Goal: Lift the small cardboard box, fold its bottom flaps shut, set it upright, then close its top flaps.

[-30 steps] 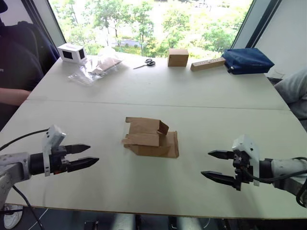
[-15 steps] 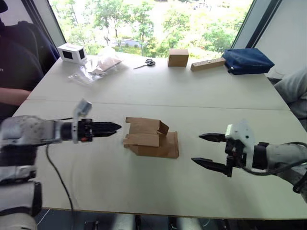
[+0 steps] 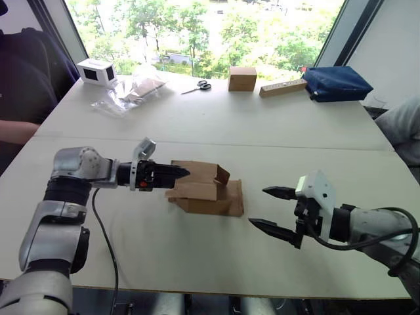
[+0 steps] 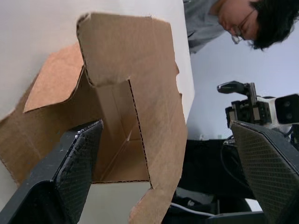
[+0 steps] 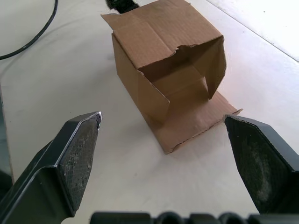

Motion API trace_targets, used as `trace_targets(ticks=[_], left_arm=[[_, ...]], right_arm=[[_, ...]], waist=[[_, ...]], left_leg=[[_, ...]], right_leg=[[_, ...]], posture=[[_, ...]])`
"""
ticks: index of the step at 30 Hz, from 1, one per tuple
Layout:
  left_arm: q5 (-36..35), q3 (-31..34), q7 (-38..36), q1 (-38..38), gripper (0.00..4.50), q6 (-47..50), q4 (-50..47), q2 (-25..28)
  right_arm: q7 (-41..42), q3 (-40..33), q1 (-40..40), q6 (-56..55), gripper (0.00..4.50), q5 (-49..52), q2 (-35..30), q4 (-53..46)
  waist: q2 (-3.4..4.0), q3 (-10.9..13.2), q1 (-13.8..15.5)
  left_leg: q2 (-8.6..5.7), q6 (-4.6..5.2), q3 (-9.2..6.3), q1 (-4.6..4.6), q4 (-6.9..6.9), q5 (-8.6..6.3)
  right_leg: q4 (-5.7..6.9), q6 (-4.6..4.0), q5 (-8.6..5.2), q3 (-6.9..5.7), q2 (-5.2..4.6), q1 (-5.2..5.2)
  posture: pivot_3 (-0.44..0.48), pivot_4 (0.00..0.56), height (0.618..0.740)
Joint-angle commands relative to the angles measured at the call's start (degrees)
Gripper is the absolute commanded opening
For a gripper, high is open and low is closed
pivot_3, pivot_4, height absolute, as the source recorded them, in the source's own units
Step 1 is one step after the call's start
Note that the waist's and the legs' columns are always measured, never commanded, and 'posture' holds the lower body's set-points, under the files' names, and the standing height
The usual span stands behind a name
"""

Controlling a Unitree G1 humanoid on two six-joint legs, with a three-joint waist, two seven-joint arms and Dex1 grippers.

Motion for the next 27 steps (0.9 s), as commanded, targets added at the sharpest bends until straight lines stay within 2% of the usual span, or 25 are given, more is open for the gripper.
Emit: trace_targets(ticks=[1,10,13,16,22,23,27], left_arm=[[0.76,0.09,-1.44,-1.64,4.5,-0.51,1.23,-0.84],[4.04,-1.38,-4.58,-3.28,4.5,-4.6,6.13,-4.95],[4.66,-1.05,-5.26,-4.46,3.74,-5.06,7.57,-5.84],[5.47,-1.11,-5.82,-5.25,2.46,-5.73,8.73,-6.57],[6.06,-1.33,-6.77,-5.44,0.27,-5.43,8.33,-7.28],[6.16,-1.43,-6.98,-5.35,0.06,-5.45,8.17,-7.31],[6.08,-1.33,-8.02,-4.81,0.06,-5.78,6.54,-7.14]], right_arm=[[-0.6,-1.61,-0.43,-0.29,4.44,1.35,-0.02,-1.71],[-1.24,-1.54,-1.02,-0.22,4.44,1.8,-0.56,-1.22],[-1.74,-1.82,-0.95,-0.18,4.5,1.75,-0.49,-1.19],[-2.61,-1.88,-1.02,-0.03,4.5,2.07,-0.13,-1.45],[-3.9,-1.69,-1.4,-0.05,4.5,2.41,0.02,-1.48],[-4.08,-1.69,-1.46,-0.06,4.5,2.51,0.02,-1.44],[-4.11,-1.83,-1.42,-0.3,4.5,2.54,-0.18,-0.72]], waist=[[0.0,0.0,0.03],[-0.01,0.0,0.1],[-0.01,0.0,0.1],[-0.01,0.0,0.08],[-0.01,0.0,0.08],[-0.01,0.0,0.08],[-0.01,0.0,0.08]], left_leg=[[0.0,0.0,0.0,0.0,0.0,0.0],[-0.03,0.01,0.0,-0.02,0.01,0.0],[-0.02,0.01,-0.01,-0.02,0.01,0.0],[-0.02,0.02,-0.01,-0.02,0.01,0.0],[-0.02,0.02,-0.01,-0.02,0.01,0.0],[-0.01,0.02,-0.01,-0.02,0.01,0.0],[-0.01,0.02,-0.02,-0.02,0.01,0.0]], right_leg=[[0.0,0.0,0.0,0.0,0.0,0.0],[-0.01,0.02,0.01,0.0,-0.03,0.0],[-0.01,0.02,0.01,0.0,-0.02,0.0],[-0.01,0.03,0.02,0.0,-0.02,0.0],[0.0,0.05,0.03,0.0,-0.02,0.0],[0.0,0.05,0.03,0.0,-0.02,0.0],[0.0,0.05,0.03,0.0,-0.02,0.0]], posture=[[0.0,0.15,0.74],[0.0,0.15,0.74],[0.0,0.15,0.74],[0.0,0.15,0.74],[0.0,0.15,0.74],[0.0,0.15,0.74],[0.0,0.15,0.74]])
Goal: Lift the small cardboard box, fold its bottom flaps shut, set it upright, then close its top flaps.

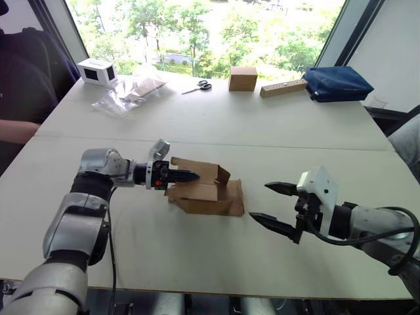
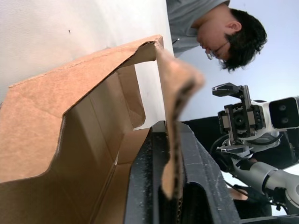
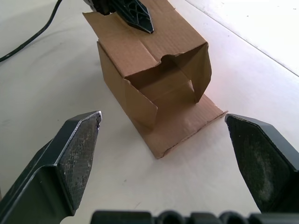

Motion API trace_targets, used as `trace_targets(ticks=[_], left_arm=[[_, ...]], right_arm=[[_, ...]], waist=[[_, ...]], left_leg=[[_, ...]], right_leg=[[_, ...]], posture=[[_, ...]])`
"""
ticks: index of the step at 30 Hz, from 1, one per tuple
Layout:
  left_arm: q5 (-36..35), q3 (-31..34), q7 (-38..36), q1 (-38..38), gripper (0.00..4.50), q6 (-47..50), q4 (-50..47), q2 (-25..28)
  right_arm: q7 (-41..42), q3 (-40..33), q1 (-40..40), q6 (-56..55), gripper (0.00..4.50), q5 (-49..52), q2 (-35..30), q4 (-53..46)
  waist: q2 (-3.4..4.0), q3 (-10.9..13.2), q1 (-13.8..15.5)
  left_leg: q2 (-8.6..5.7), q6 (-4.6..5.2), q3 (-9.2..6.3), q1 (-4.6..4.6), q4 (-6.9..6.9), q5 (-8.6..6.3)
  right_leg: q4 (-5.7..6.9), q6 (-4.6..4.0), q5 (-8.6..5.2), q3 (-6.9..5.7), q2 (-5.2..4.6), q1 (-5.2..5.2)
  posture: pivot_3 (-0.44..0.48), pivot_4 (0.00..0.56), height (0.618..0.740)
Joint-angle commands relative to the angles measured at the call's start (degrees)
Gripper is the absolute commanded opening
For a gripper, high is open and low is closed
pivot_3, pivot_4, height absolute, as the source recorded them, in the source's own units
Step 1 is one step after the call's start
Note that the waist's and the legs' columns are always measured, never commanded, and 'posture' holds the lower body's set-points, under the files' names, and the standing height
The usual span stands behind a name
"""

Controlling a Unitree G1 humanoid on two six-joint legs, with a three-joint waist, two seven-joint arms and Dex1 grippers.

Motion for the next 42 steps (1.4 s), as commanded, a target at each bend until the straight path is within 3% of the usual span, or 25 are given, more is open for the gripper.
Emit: trace_targets(ticks=[1,7,9,11,13,15,22,27,33,42], left_arm=[[-0.44,0.69,-1.37,-0.18,0.06,-0.64,-3.95,0.52],[0.16,6.57,3.23,4.1,0.06,-10.14,-14.11,1.57],[0.27,11.36,5.2,8.6,0.06,-20.46,-22.27,0.98],[-0.37,11.98,3.57,10.51,0.06,-23.02,-29.02,3.25],[-0.51,12.6,3.0,9.29,0.06,-25.18,-31.47,4.57],[-2.26,16.01,3.26,1.99,0.06,-27.77,-28.16,4.76],[-0.49,15.58,2.58,-4.67,0.0,-33.56,-25.63,3.93],[-0.94,15.24,2.15,-7.03,0.0,-35.89,-26.57,2.35],[-1.74,14.22,1.6,-5.59,0.0,-35.89,-29.92,1.24],[-2.45,14.05,1.74,-4.86,0.0,-35.22,-31.66,0.88]], right_arm=[[-0.18,-2.12,-0.42,-0.44,4.5,0.99,0.13,-0.45],[-3.58,-6.64,-1.4,-0.1,4.5,7.37,4.05,2.5],[-5.09,-8.61,-2.01,-0.03,4.5,9.72,5.33,3.74],[-7.91,-10.32,-4.41,-0.35,4.5,13.22,6.93,5.55],[-11.19,-11.76,-8.12,-1.03,4.5,17.43,8.72,7.9],[-16.96,-12.07,-15.78,-3.66,4.5,23.07,13.32,11.93],[-25.21,-8.23,-27.9,-7.21,2.2,25.03,20.88,17.15],[-26.73,-5.08,-36.31,-9.4,0.06,20.83,22.94,22.34],[-25.64,-1.52,-40.73,-8.46,0.06,16.83,23.2,24.69],[-23.28,0.66,-40.33,-6.62,0.06,15.12,23.06,23.93]], waist=[[0.0,0.0,0.0],[0.0,0.0,-0.14],[0.01,0.0,-0.17],[0.01,0.0,-0.13],[0.02,0.0,-0.08],[-0.01,0.02,0.0],[0.29,-0.09,-0.2],[0.3,-0.05,-0.49],[0.31,-0.04,-0.53],[0.31,-0.04,-1.42]], left_leg=[[0.0,0.0,0.0,0.0,0.0,0.0],[0.02,0.0,-0.01,0.0,0.0,0.0],[0.05,0.0,0.0,0.0,0.0,0.0],[0.03,-0.01,0.02,0.02,0.0,0.0],[0.04,-0.01,0.02,0.02,0.0,0.0],[0.02,-0.03,0.03,0.02,0.0,0.02],[-0.09,0.12,0.08,0.0,0.02,-0.05],[-0.09,0.05,0.14,-0.14,0.02,-0.01],[-0.02,0.1,0.05,-0.09,0.03,-0.03],[-0.02,0.08,0.06,-0.09,0.03,-0.02]], right_leg=[[0.0,0.0,0.0,0.0,0.0,0.0],[0.0,0.0,0.0,0.01,-0.02,0.0],[0.03,0.0,0.02,0.01,-0.08,-0.01],[0.12,0.0,0.03,0.0,-0.2,-0.05],[0.13,-0.01,0.03,-0.02,-0.21,-0.06],[0.12,-0.1,0.01,-0.02,-0.21,-0.06],[-0.03,-0.01,0.09,-0.06,-0.18,0.03],[-0.02,0.12,0.16,-0.05,-0.16,-0.06],[0.01,0.11,0.16,-0.05,-0.08,-0.06],[0.03,0.12,0.16,-0.03,-0.09,-0.06]], posture=[[0.0,0.15,0.74],[0.0,0.15,0.74],[0.0,0.15,0.74],[0.0,0.15,0.74],[0.0,0.15,0.74],[0.0,0.15,0.74],[0.0,0.15,0.74],[0.0,0.15,0.74],[0.0,0.15,0.74],[0.0,0.15,0.74]])
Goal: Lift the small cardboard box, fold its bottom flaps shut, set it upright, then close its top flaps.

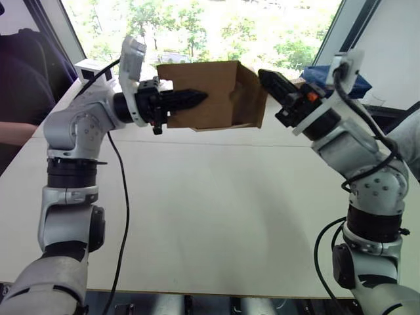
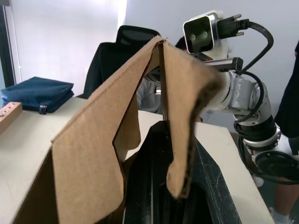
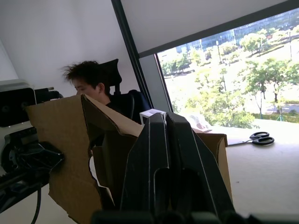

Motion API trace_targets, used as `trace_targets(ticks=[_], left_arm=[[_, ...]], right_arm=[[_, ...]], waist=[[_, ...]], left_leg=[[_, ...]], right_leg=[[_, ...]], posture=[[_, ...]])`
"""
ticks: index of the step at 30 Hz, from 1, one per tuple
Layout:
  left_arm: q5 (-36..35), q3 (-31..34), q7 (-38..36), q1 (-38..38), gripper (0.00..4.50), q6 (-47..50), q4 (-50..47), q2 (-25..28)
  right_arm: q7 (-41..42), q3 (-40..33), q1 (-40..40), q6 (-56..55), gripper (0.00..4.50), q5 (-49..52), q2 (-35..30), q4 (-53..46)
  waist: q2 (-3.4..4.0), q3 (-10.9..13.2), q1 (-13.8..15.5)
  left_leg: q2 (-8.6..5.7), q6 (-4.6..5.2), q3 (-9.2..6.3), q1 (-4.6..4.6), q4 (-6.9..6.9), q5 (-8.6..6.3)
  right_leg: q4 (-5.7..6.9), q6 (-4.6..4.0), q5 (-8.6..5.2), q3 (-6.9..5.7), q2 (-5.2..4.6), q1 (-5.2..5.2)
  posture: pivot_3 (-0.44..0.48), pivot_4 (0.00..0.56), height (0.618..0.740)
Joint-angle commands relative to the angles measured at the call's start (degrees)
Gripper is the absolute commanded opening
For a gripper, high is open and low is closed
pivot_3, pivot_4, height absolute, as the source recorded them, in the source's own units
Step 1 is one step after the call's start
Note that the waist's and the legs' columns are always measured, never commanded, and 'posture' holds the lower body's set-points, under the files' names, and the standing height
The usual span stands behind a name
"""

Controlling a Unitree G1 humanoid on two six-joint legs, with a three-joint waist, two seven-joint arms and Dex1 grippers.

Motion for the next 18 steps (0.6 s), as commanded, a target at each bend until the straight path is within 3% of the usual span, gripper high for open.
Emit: trace_targets(ticks=[1,18], left_arm=[[-1.2,0.36,-0.06,-0.52,0.0,-0.46,-2.4,0.1],[-5.33,0.06,-0.1,-0.36,0.0,4.82,-5.24,-1.73]], right_arm=[[1.49,-0.18,-0.48,0.22,0.06,0.16,-0.25,-2.68],[3.29,4.95,0.99,0.19,0.06,-2.91,5.99,-5.28]], waist=[[0.0,0.0,-0.11],[0.01,0.01,-0.08]], left_leg=[[0.0,0.0,0.0,0.0,0.0,0.0],[0.01,-0.01,0.0,0.0,0.0,0.01]], right_leg=[[0.0,0.0,0.0,0.0,0.0,0.0],[0.01,0.0,0.0,0.0,0.0,-0.01]], posture=[[0.0,0.15,0.74],[0.0,0.15,0.74]])
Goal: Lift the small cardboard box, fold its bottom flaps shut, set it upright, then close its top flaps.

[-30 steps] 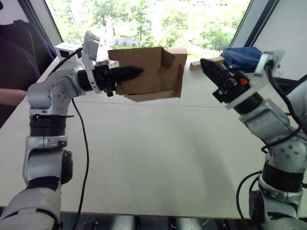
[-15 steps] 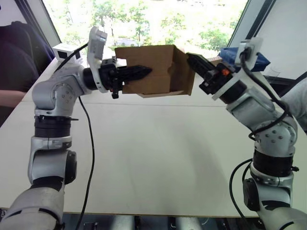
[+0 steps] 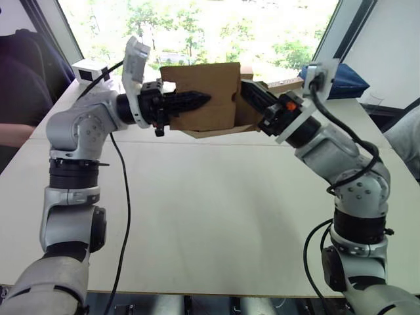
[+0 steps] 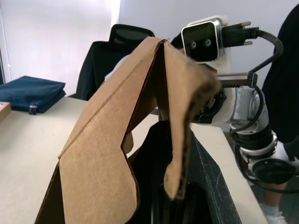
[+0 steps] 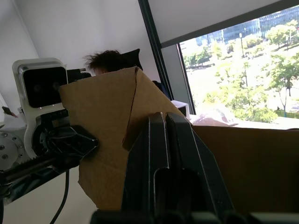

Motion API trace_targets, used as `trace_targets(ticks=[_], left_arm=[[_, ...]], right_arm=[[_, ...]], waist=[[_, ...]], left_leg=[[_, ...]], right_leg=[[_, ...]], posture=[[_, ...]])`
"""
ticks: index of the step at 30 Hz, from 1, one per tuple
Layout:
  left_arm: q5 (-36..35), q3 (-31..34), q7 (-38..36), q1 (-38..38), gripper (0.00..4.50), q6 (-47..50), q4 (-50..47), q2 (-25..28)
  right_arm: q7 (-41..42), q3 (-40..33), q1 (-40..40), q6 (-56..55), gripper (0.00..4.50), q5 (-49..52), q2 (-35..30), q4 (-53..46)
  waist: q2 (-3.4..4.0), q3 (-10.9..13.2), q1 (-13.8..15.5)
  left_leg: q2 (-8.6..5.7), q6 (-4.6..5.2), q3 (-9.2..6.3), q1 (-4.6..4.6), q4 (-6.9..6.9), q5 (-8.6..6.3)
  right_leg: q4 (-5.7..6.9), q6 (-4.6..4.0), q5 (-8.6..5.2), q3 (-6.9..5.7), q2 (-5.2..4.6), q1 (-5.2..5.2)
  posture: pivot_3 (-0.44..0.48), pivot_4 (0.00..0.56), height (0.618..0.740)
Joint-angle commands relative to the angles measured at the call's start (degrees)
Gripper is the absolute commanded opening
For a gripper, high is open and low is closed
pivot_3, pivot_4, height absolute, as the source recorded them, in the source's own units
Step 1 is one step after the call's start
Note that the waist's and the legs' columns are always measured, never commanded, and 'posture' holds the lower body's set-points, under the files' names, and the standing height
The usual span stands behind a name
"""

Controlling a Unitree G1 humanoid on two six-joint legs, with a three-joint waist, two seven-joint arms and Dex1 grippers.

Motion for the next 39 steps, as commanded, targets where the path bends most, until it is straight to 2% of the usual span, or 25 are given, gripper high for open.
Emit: trace_targets(ticks=[1,8,15,19,26,33,36,39], left_arm=[[-4.68,0.57,-0.27,-0.23,0.0,3.09,-4.41,-1.09],[-6.0,0.08,-0.36,1.08,0.0,5.05,-5.91,-0.36],[-3.43,-0.69,1.41,0.89,0.0,2.22,-4.29,-1.03],[-0.24,-2.4,0.84,0.99,0.0,-1.2,-1.78,-0.34],[0.81,-2.5,-0.25,0.55,0.0,-2.93,0.16,0.22],[1.06,-2.23,-0.42,0.2,0.0,-2.95,0.68,0.01],[0.83,-2.2,-0.33,-0.1,0.0,-2.64,0.59,-0.14],[0.66,-2.14,-0.36,-0.48,0.0,-2.41,0.68,-0.22]], right_arm=[[1.33,1.84,-0.18,-0.09,0.06,-0.09,1.33,-3.15],[2.09,2.38,0.4,-0.5,0.06,-1.75,2.05,-3.48],[3.0,1.54,1.91,-0.28,0.06,-0.05,1.79,-5.79],[5.68,-0.72,4.4,0.67,0.06,2.42,-1.74,-8.04],[8.32,-6.0,7.13,2.66,0.06,7.43,-8.94,-9.34],[10.51,-11.44,16.43,5.38,0.06,12.94,-16.36,-11.27],[11.01,-11.84,21.58,4.54,0.06,10.86,-17.78,-11.71],[11.18,-9.12,22.94,3.8,0.06,7.67,-17.7,-12.27]], waist=[[0.0,0.0,-0.05],[0.01,0.01,-0.15],[0.01,0.01,-0.02],[0.01,0.01,0.09],[0.01,0.01,0.03],[0.0,0.02,0.38],[-0.01,0.02,0.27],[-0.01,0.02,-0.01]], left_leg=[[0.0,0.0,0.01,0.0,0.0,0.0],[0.03,-0.04,-0.01,0.04,0.0,0.02],[0.02,-0.04,-0.01,0.02,0.0,0.02],[-0.01,-0.03,-0.01,0.02,0.0,0.02],[0.05,-0.03,-0.03,0.03,-0.01,0.02],[0.04,-0.03,-0.02,0.02,-0.01,0.02],[0.04,-0.01,-0.02,0.01,-0.01,0.0],[0.03,-0.01,0.0,0.04,-0.01,0.01]], right_leg=[[0.0,0.0,0.0,0.01,0.0,0.0],[0.07,0.0,0.0,0.01,0.03,-0.01],[0.03,0.0,0.0,0.01,0.03,-0.01],[0.01,-0.01,0.0,0.0,0.01,0.0],[0.01,-0.01,0.0,0.01,0.08,-0.01],[0.0,-0.01,0.0,0.02,0.07,0.0],[-0.06,-0.01,0.0,0.02,0.06,0.02],[-0.04,0.0,0.0,0.04,0.06,0.02]], posture=[[0.0,0.15,0.74],[0.0,0.15,0.74],[0.0,0.15,0.74],[0.0,0.15,0.74],[0.0,0.15,0.74],[0.0,0.15,0.74],[0.0,0.15,0.74],[0.0,0.15,0.74]])
